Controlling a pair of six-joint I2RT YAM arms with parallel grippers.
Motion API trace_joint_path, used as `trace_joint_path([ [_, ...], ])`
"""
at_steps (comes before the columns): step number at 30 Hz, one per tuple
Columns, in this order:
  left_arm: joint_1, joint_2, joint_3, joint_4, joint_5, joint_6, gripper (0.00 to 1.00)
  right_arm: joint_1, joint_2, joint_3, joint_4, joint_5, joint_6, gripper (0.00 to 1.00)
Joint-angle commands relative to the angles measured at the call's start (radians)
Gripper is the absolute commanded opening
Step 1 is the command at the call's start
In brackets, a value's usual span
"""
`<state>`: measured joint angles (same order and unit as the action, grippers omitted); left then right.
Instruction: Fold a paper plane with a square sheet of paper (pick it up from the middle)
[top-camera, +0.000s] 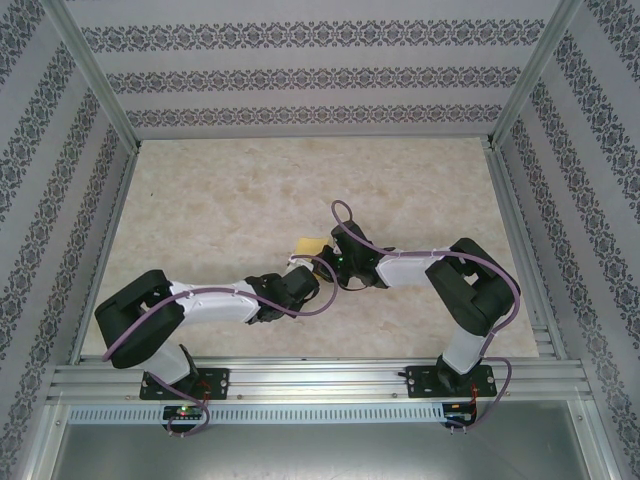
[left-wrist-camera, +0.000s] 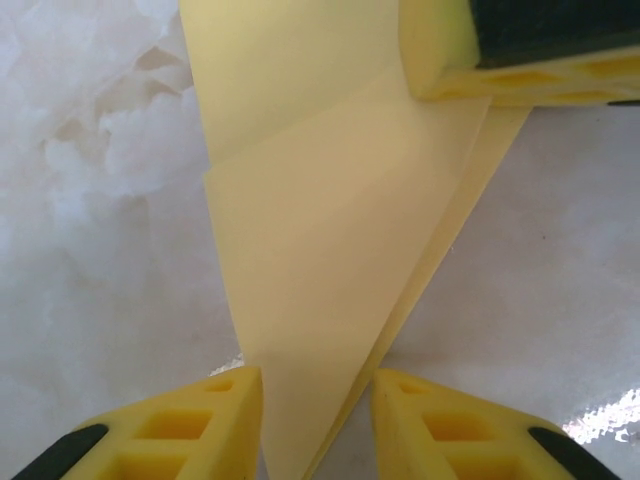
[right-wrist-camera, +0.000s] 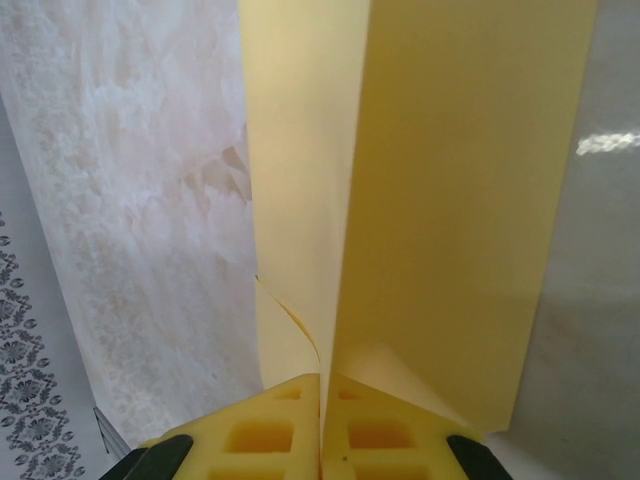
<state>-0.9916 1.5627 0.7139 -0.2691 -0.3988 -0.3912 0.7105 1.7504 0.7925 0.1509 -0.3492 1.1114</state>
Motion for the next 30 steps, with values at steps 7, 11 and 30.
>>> trace_joint_path([
  [7, -0.022, 0.014, 0.02, 0.09, -0.006, 0.079, 0.27, -0.011, -0.003, 0.03, 0.046, -0.018, 0.023, 0.08],
  [11, -0.023, 0.017, 0.02, 0.094, -0.004, 0.084, 0.23, -0.013, 0.003, 0.034, 0.045, -0.023, 0.021, 0.09],
  [30, -0.011, -0.009, 0.017, 0.102, 0.046, 0.111, 0.0, -0.017, -0.022, 0.026, 0.03, -0.013, 0.004, 0.15],
])
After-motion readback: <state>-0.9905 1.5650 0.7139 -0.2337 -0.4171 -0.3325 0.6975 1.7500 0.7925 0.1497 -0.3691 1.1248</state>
